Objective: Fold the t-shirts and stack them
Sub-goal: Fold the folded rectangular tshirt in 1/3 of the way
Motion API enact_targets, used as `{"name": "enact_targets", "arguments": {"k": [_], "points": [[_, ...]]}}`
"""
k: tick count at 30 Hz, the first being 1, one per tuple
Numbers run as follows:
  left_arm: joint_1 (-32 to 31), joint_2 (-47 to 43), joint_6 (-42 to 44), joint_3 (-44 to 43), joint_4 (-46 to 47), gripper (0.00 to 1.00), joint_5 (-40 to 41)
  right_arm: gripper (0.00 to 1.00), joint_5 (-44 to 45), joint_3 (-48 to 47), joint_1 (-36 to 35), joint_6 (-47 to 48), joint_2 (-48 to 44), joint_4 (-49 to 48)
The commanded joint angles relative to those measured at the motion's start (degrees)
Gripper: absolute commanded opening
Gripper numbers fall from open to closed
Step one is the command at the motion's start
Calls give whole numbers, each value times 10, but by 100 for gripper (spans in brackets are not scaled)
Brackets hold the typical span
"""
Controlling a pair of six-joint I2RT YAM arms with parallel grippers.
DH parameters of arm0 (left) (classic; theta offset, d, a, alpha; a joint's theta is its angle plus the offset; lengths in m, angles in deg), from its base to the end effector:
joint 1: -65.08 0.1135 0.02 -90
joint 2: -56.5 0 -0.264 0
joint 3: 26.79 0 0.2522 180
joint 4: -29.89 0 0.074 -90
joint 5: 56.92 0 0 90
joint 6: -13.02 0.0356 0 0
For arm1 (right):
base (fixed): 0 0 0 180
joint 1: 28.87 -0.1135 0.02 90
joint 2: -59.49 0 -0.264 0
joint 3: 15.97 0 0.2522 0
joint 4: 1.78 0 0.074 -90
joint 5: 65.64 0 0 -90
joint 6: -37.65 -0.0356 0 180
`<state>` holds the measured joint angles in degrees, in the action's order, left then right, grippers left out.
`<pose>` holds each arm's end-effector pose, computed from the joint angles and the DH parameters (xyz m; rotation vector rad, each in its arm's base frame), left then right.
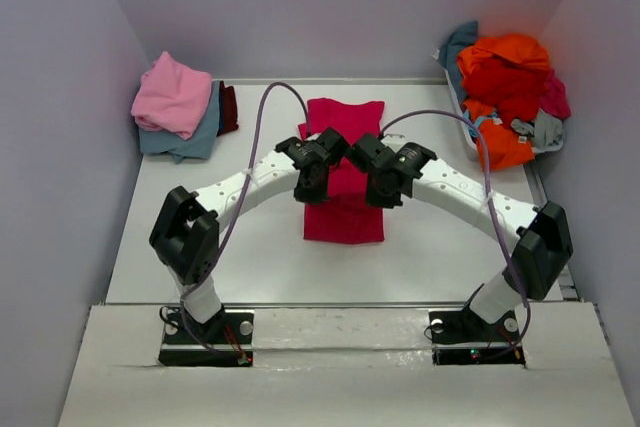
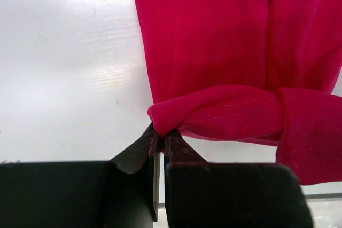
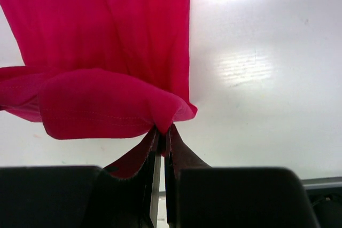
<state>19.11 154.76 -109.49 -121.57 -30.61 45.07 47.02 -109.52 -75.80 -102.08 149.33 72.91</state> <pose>0.2537 -0.2518 0.2617 0.2472 2.6443 -0.1721 0.2188 0.2140 0.2928 0.1525 2.6267 -0.0212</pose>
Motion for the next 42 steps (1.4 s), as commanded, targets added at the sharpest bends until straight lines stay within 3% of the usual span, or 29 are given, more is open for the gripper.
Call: {"name": "enact_targets", "arguments": {"k": [1, 27, 42], "points": [[21, 22, 33, -50, 5, 6, 15, 8, -8, -48, 30, 53, 25, -51], [125, 221, 88, -224, 21, 6, 0, 8, -63, -157, 144, 137, 201, -111], [135, 298, 98, -356, -31, 6, 2, 8, -73, -259, 165, 162, 281, -90]]}}
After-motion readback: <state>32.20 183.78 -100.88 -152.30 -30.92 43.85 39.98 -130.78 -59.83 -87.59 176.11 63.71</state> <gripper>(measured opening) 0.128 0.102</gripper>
